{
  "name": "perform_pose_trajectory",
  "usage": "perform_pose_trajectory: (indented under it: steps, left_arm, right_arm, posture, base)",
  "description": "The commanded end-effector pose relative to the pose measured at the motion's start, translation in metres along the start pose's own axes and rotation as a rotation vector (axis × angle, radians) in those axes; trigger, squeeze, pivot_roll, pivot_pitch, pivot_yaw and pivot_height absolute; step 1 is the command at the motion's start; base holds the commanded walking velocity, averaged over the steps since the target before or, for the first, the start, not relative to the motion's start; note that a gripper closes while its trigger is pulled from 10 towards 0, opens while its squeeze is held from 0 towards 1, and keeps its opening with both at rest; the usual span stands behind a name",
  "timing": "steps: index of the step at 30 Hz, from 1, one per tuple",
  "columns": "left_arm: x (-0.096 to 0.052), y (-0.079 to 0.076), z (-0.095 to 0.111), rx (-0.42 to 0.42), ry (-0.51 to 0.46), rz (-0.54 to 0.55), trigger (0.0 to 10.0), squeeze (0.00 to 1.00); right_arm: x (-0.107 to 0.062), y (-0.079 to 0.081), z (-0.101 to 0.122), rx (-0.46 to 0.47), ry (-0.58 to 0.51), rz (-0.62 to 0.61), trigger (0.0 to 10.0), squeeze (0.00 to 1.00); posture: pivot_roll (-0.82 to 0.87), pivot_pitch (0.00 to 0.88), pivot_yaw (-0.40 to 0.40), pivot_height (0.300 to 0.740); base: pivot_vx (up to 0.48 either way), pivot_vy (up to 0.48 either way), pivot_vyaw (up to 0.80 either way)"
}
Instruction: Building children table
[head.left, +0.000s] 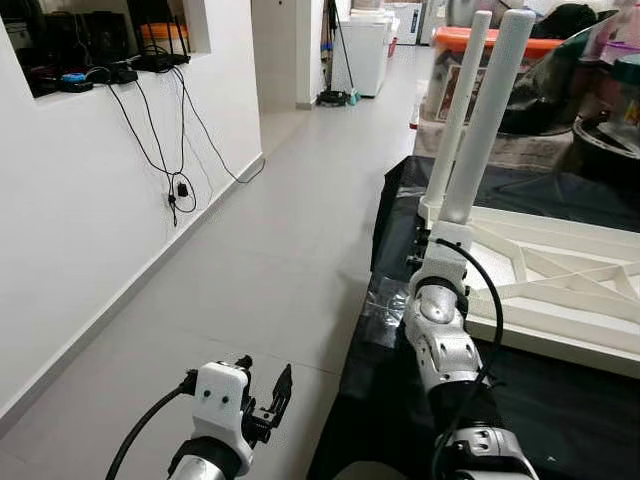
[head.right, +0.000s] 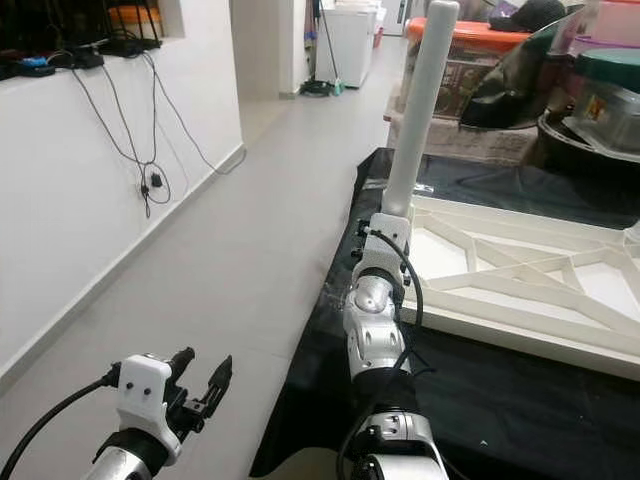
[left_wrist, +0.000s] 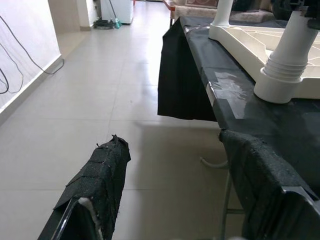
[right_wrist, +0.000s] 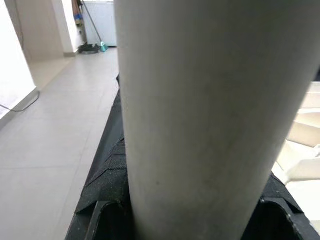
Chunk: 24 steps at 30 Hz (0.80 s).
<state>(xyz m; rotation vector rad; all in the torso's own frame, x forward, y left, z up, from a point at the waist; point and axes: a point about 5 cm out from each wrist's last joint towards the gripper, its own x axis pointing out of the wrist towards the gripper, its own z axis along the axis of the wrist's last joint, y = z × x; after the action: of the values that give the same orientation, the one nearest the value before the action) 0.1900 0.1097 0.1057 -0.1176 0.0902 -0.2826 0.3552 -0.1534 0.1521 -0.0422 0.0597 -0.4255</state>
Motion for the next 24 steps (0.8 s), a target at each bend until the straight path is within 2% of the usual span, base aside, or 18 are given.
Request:
perform_pose_trajectory:
  steps: [1,4,5,11,12,17,18,19,20,21,22,23,24]
  left_arm:
    - [0.000,-0.001,-0.003,0.001,0.010,0.000,10.0,0.00]
    - [0.000,-0.001,-0.004,0.001,0.012,-0.002,10.0,0.00]
    - [0.001,0.000,-0.004,0.000,0.013,-0.003,10.0,0.00]
    - [0.001,0.000,-0.004,0.000,0.013,-0.001,10.0,0.00]
    - [0.001,0.000,-0.004,0.000,0.013,0.000,10.0,0.00]
    - [0.002,0.001,-0.004,-0.001,0.013,0.001,10.0,0.00]
    - [0.002,0.001,-0.004,-0.001,0.012,0.001,10.0,0.00]
    - [0.002,0.001,-0.004,-0.001,0.012,0.001,10.0,0.00]
    - [0.002,0.001,-0.004,-0.001,0.012,0.002,10.0,0.00]
    - [0.002,0.001,-0.004,-0.001,0.012,0.002,10.0,0.00]
    - [0.002,0.001,-0.004,-0.001,0.011,0.002,10.0,0.00]
    - [0.002,0.001,-0.004,-0.001,0.011,0.002,10.0,0.00]
    - [0.002,0.001,-0.004,0.000,0.011,0.002,10.0,0.00]
  right_arm:
    - [0.000,-0.014,-0.020,-0.083,0.057,-0.055,10.0,0.00]
    - [-0.007,-0.005,-0.014,-0.074,0.006,0.043,10.0,0.00]
    - [-0.012,0.000,-0.013,-0.052,-0.019,0.106,10.0,1.00]
    - [-0.016,0.008,-0.010,-0.015,-0.064,0.202,10.0,1.00]
    - [-0.014,0.010,-0.008,-0.002,-0.081,0.253,10.0,0.00]
    - [-0.008,0.009,0.001,-0.021,-0.152,0.304,10.0,0.00]
    - [-0.004,0.011,0.004,0.008,-0.157,0.372,10.0,0.00]
    - [-0.004,0.011,0.004,0.008,-0.157,0.372,10.0,0.00]
    - [0.000,0.016,0.008,0.060,-0.140,0.504,10.0,0.00]
    - [0.000,0.016,0.008,0.060,-0.140,0.504,10.0,0.00]
    - [0.003,0.020,0.012,0.094,-0.131,0.630,10.0,0.00]
    - [0.003,0.020,0.012,0.094,-0.131,0.630,10.0,0.00]
    - [0.005,0.022,0.015,0.121,-0.118,0.750,10.0,0.00]
  posture:
    - [0.05,0.000,-0.023,0.740]
    - [0.05,0.000,-0.023,0.740]
    - [0.05,0.000,-0.023,0.740]
    - [0.05,0.000,-0.025,0.740]
    - [0.05,0.000,-0.025,0.740]
    - [0.05,0.000,-0.022,0.740]
    - [0.05,0.000,-0.022,0.740]
    - [0.05,0.000,-0.022,0.740]
    - [0.05,0.000,-0.023,0.740]
    - [0.05,0.000,-0.023,0.740]
    - [0.05,0.000,-0.023,0.740]
    - [0.05,0.000,-0.023,0.740]
    - [0.05,0.000,-0.023,0.740]
  base:
    - [0.000,0.000,0.00]
    - [0.000,0.000,0.00]
    - [0.000,0.000,0.00]
    - [0.000,0.000,0.00]
    - [0.000,0.000,0.00]
    - [0.000,0.000,0.00]
    - [0.000,0.000,0.00]
    - [0.000,0.000,0.00]
    - [0.000,0.000,0.00]
    - [0.000,0.000,0.00]
    - [0.000,0.000,0.00]
    - [0.000,0.000,0.00]
    - [0.000,0.000,0.00]
